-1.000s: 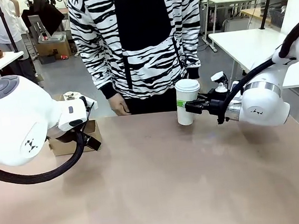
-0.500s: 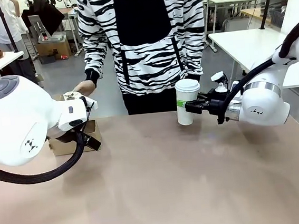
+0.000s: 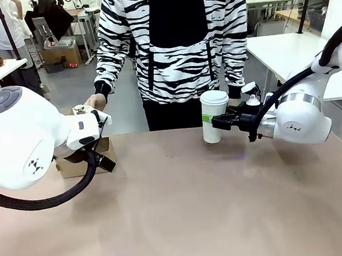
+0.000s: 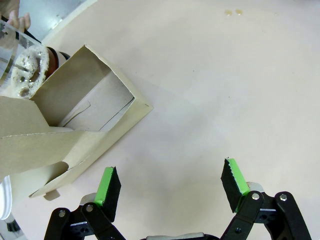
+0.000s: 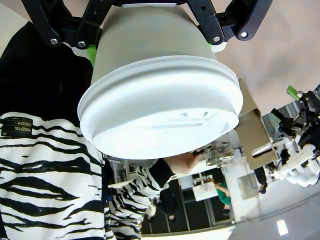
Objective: Pour a drink into a cup and package it in a carrier.
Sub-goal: When a person places the Paper Cup Lid on the 600 ml Paper Cup , lift the 600 ml Paper Cup.
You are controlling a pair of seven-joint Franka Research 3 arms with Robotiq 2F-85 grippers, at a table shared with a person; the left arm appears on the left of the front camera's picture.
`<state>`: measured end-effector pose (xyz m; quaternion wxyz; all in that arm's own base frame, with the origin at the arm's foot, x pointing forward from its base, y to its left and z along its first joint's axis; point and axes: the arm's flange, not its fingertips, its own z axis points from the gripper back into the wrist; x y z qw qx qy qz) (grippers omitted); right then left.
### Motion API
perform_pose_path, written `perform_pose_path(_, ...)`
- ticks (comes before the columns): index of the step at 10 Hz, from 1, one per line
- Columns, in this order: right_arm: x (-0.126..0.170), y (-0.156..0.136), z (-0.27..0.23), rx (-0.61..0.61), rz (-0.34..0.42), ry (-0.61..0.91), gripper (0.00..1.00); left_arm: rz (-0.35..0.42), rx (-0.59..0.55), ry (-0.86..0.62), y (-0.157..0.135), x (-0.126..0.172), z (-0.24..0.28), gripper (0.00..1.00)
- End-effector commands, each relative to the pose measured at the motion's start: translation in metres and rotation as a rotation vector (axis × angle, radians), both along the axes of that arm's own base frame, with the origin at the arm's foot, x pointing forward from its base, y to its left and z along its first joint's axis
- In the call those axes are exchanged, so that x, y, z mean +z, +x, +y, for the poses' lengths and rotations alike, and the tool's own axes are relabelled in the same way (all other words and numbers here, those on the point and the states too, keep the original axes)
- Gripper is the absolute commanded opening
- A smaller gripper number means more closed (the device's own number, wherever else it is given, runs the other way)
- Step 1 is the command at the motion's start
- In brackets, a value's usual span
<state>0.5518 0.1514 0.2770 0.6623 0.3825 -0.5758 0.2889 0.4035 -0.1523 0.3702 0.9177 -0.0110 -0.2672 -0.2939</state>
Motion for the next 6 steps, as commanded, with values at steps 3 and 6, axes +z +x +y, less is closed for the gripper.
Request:
perform_pose_path(3,0.0048,0.0005,0.0020,-0.005,-0.005,0.002,0.80,0.000,0.000,-0.003,-0.0001,0.0004,0.0004,1.00)
perform_pose_path(6,0.0048,0.0005,0.0020,-0.005,-0.005,0.002,0.80,0.000,0.000,-0.003,-0.0001,0.0004,0.0004,1.00)
